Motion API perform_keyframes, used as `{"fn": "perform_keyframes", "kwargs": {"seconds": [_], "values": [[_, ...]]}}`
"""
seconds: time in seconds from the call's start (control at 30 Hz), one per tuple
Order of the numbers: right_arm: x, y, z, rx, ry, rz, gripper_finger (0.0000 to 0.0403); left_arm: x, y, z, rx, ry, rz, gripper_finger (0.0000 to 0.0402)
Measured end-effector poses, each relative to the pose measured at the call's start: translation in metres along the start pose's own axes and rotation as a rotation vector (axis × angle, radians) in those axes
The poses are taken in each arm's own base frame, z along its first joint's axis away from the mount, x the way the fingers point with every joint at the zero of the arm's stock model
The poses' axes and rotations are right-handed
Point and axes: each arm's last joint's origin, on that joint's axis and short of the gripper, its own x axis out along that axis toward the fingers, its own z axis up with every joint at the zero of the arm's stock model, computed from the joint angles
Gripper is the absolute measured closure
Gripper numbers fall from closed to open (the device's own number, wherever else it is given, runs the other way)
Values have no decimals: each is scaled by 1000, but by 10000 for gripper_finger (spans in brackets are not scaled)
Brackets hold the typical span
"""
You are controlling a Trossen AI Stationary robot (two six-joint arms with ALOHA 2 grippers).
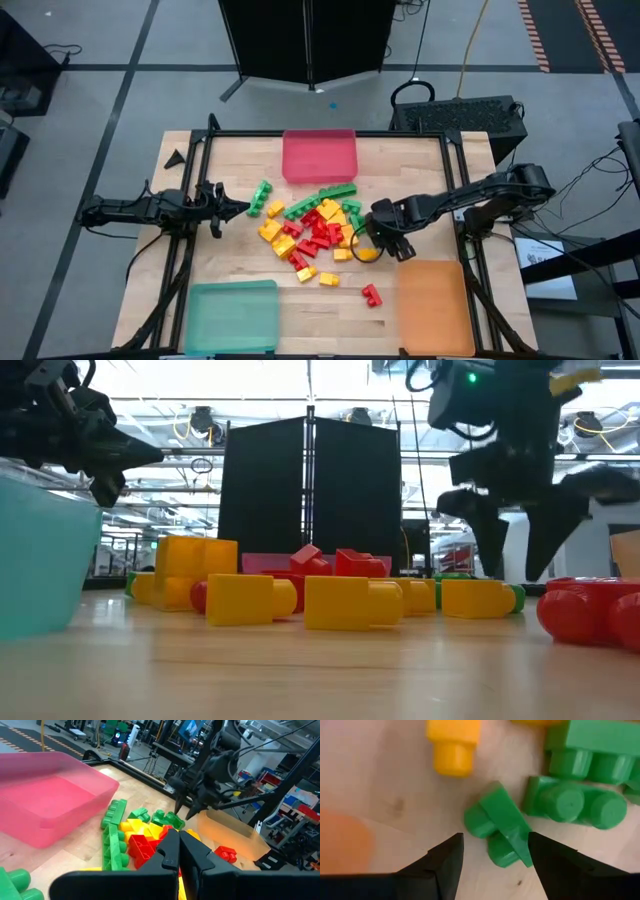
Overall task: Sort blocks
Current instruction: Put the green game piece into the green bin
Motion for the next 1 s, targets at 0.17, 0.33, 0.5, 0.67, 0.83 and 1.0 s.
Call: {"fn": "perform_keyframes", "kwargs": {"seconds": [0.17, 0.33, 0.5, 0.67, 0.83, 1.0], "values": [[11, 1, -7, 2, -17, -44, 186, 0, 0, 0, 0, 0, 0, 398], [13, 1, -7, -7, -29, -66, 186, 0, 0, 0, -1, 0, 0, 398], [10, 0, -2, 15, -45, -114, 185, 0, 0, 0, -6, 1, 0, 398], [4, -1, -1, -40, -51, -151, 182, 0, 0, 0, -6, 2, 1, 398], [8, -4, -4, -26, -8, -142, 185, 1, 0, -1, -5, 8, 4, 398], [11, -3, -5, -23, -19, -107, 186, 1, 0, -1, -1, 11, 6, 398]]}}
